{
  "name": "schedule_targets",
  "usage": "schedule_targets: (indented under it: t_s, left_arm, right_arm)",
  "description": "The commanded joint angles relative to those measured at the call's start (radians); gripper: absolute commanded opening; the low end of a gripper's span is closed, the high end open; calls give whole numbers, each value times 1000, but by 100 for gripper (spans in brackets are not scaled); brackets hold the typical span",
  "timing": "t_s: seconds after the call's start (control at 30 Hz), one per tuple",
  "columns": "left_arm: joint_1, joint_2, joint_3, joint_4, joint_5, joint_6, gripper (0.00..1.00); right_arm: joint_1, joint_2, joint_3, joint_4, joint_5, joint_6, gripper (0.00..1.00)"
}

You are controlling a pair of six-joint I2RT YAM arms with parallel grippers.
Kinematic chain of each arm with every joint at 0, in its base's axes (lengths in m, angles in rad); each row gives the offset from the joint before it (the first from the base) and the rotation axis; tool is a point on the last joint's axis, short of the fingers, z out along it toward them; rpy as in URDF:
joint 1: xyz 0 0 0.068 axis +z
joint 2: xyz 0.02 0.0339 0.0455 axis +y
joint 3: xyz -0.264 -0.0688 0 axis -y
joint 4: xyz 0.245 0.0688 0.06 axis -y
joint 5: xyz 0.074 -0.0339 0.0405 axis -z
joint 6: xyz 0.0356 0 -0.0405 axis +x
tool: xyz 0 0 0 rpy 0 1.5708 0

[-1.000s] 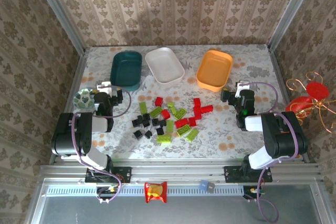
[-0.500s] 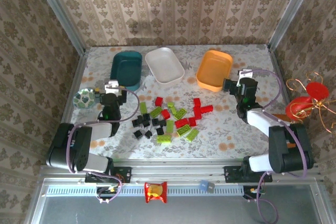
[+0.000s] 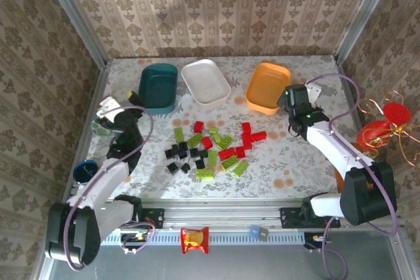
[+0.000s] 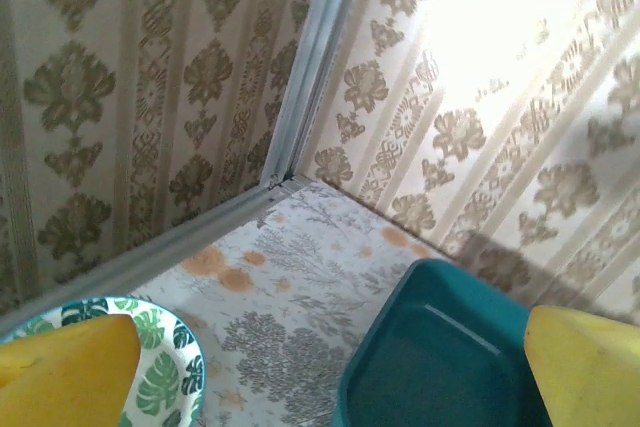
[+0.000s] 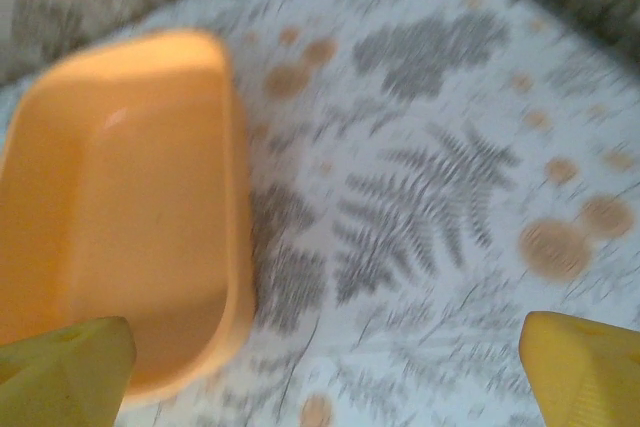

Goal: Sort the legos into containers by color
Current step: Pick up the lego from the center of the table.

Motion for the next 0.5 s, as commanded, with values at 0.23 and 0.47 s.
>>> schedule_targets:
  t_s: [0.23, 0.47]
  left_arm:
    - [-111, -77, 83, -197, 473, -141, 100]
    - [-278, 4, 190, -410, 582, -61, 100]
  right_arm:
    - [247, 94, 29, -37, -329, -131, 99]
    - [312, 285, 106, -63, -297, -152, 92]
